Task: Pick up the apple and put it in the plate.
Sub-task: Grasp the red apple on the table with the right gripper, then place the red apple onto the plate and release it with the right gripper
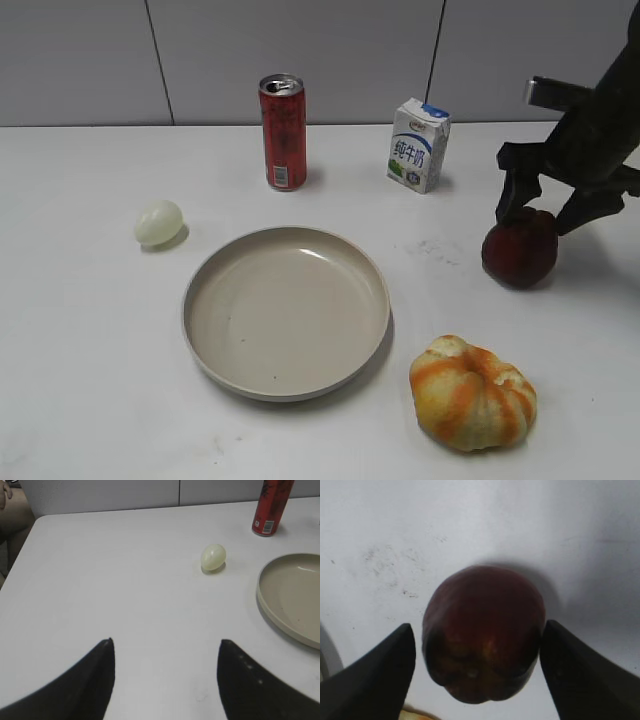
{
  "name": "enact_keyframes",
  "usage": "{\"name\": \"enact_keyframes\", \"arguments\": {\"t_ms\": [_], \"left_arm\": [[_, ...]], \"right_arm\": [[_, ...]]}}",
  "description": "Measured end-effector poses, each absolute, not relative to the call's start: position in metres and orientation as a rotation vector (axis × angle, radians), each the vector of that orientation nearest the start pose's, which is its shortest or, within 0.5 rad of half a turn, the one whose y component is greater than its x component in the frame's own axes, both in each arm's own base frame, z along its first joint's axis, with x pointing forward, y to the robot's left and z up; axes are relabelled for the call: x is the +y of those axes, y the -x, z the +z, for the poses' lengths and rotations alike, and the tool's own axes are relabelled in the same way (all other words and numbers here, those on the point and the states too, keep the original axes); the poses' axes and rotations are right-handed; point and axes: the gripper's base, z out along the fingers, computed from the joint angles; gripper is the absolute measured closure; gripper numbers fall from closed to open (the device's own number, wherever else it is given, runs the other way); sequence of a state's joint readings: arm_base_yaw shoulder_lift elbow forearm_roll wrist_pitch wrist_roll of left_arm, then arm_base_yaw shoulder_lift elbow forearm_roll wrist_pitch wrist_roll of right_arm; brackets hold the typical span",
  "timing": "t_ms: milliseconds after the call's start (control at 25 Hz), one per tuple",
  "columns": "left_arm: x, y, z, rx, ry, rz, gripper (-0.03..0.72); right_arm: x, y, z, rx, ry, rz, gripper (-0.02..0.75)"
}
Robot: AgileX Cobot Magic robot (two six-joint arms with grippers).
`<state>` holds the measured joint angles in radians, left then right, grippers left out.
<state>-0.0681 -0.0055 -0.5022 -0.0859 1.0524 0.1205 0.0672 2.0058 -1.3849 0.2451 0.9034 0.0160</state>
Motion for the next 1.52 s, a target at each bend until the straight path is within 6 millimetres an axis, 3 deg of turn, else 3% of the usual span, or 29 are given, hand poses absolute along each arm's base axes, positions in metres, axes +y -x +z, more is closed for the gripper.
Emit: {"name": "enact_keyframes", "arguments": {"t_ms": [80, 400, 600, 680, 840, 1040, 1160, 1320, 1520], "left_arm": [[-0.006, 0.006, 0.279, 2.017, -0.195, -0.069, 0.197], [-0.006, 0.006, 0.279, 2.017, -0.195, -0.069, 0.197], [-0.006, 0.006, 0.279, 2.017, -0.195, -0.069, 0.197], [-0.006, 0.006, 0.279, 2.017, -0.195, -0.069, 0.197], [-0.006, 0.006, 0.279, 2.017, -0.195, -0.069, 0.197], [-0.006, 0.006, 0.279, 2.017, -0.195, -0.069, 0.197], [-0.006, 0.006, 0.279, 2.017, -0.195, -0.069, 0.197], [-0.006, 0.006, 0.279, 2.017, -0.195, -0.069, 0.197], [-0.006, 0.006, 0.279, 2.017, -0.195, -0.069, 0.197]], "right_arm": [[0.044, -0.392, 0.158, 3.031, -0.137, 0.315, 0.124], [0.045, -0.396, 0.159, 3.056, -0.128, 0.322, 0.151], [0.057, -0.405, 0.181, 3.071, -0.052, 0.339, 0.152], [0.074, -0.406, 0.191, 3.07, 0.018, 0.345, 0.152], [0.135, -0.397, 0.206, 3.041, 0.251, 0.363, 0.152], [0.223, -0.363, 0.21, 2.969, 0.572, 0.391, 0.152], [0.261, -0.345, 0.21, 2.883, 0.701, 0.405, 0.153], [0.29, -0.332, 0.206, 2.784, 0.792, 0.408, 0.153], [0.298, -0.332, 0.189, 2.783, 0.818, 0.385, 0.153]]}}
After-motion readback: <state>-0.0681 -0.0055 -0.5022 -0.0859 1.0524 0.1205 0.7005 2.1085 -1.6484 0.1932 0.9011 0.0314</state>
